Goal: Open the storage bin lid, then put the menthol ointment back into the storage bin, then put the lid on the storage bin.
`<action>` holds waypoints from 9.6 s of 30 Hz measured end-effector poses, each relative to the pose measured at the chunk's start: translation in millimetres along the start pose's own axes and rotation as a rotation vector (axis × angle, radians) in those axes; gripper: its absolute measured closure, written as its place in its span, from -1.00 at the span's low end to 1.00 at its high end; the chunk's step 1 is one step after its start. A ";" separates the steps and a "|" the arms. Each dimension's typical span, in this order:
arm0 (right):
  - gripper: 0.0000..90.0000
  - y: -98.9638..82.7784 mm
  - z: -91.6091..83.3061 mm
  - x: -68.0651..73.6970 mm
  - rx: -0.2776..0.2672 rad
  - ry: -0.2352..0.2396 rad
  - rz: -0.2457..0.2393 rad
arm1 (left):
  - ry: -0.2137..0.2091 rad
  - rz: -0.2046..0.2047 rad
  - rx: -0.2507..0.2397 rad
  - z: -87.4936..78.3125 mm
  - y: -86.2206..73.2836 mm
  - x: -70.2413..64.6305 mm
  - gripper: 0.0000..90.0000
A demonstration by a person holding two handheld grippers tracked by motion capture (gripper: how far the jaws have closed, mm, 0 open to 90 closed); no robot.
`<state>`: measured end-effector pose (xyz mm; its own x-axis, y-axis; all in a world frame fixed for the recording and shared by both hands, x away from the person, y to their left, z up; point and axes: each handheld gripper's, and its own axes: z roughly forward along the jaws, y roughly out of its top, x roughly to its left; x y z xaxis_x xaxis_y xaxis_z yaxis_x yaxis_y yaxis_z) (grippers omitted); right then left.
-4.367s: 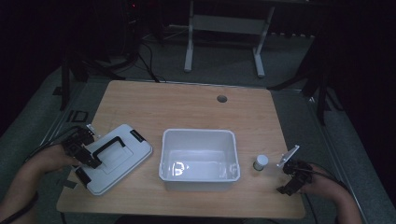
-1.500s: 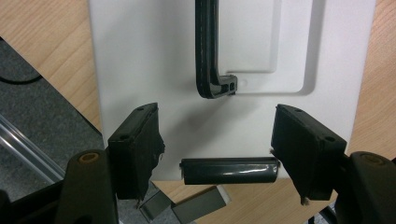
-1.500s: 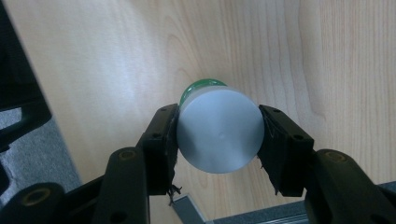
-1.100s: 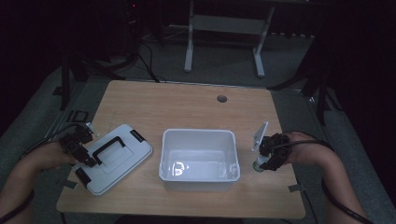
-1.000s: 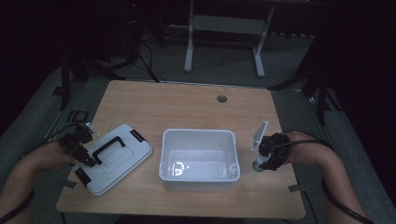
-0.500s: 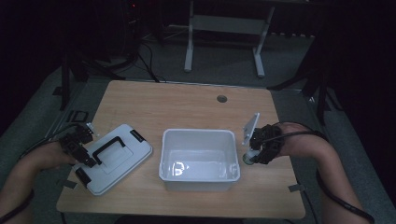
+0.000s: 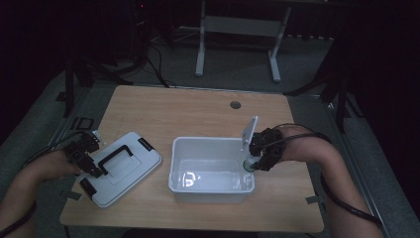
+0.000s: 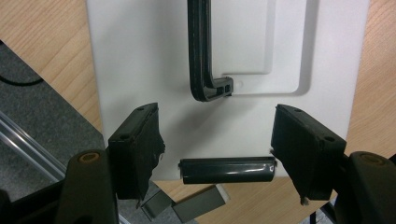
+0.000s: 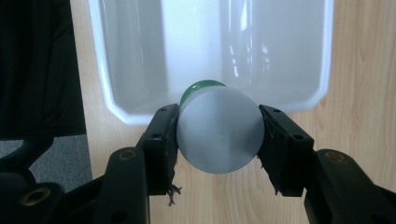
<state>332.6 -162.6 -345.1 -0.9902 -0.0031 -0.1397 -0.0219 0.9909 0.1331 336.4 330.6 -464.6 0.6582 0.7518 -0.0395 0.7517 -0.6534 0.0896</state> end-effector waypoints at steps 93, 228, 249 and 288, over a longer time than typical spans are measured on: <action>-0.22 -7.9 32.5 -20.0 0.032 0.036 0.063 | 0.008 0.001 0.001 -2.7 -0.7 1.5 -0.28; -0.63 -127.7 116.4 -16.8 0.083 0.144 0.329 | -0.107 0.524 -0.203 -99.9 142.9 -124.0 0.86; -0.63 -129.9 116.0 -14.2 0.071 0.142 0.330 | -0.125 0.676 -0.184 -88.1 190.7 -174.3 0.86; -0.63 -129.5 121.4 -11.8 0.071 0.154 0.327 | -0.166 0.754 -0.129 -63.0 214.7 -192.7 0.85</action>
<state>363.9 -274.5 -479.7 -0.9525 0.3007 0.0489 0.3038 0.9496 0.0769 368.3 51.0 -375.0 0.9944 0.0793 -0.0693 0.0951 -0.9592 0.2664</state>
